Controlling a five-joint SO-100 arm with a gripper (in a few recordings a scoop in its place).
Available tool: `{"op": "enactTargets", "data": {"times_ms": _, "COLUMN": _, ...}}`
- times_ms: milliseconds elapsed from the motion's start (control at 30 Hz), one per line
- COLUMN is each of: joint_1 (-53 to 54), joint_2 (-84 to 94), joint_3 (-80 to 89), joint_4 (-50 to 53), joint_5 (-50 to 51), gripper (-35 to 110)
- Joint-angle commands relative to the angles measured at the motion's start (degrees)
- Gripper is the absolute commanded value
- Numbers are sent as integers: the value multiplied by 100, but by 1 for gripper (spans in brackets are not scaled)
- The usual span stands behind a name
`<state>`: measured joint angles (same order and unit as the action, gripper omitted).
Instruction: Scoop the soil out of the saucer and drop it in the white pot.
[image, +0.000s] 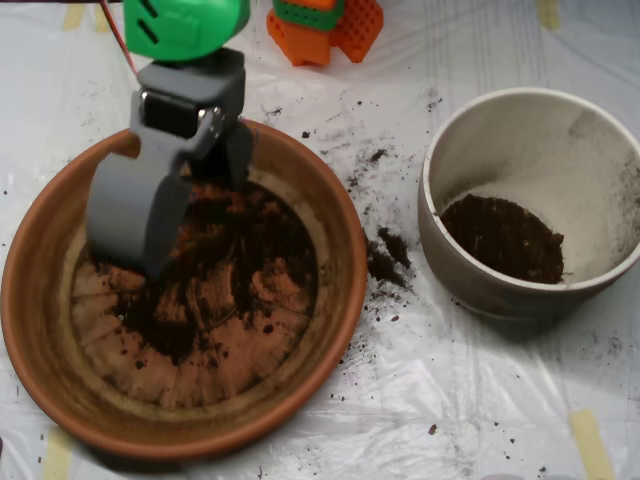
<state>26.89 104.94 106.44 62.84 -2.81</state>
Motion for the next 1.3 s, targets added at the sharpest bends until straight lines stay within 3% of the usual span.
{"op": "enactTargets", "data": {"times_ms": 0, "joint_1": 229, "joint_2": -334, "joint_3": 26, "joint_4": -378, "joint_5": -211, "gripper": 51}}
{"op": "enactTargets", "data": {"times_ms": 500, "joint_1": 88, "joint_2": -2312, "joint_3": -703, "joint_4": -167, "joint_5": -431, "gripper": 62}}
{"op": "enactTargets", "data": {"times_ms": 800, "joint_1": 272, "joint_2": -3885, "joint_3": -2417, "joint_4": 606, "joint_5": -378, "gripper": 60}}
{"op": "enactTargets", "data": {"times_ms": 933, "joint_1": 334, "joint_2": -4430, "joint_3": -3076, "joint_4": 967, "joint_5": -404, "gripper": 52}}
{"op": "enactTargets", "data": {"times_ms": 1267, "joint_1": 536, "joint_2": -5282, "joint_3": -4403, "joint_4": 1705, "joint_5": -448, "gripper": 54}}
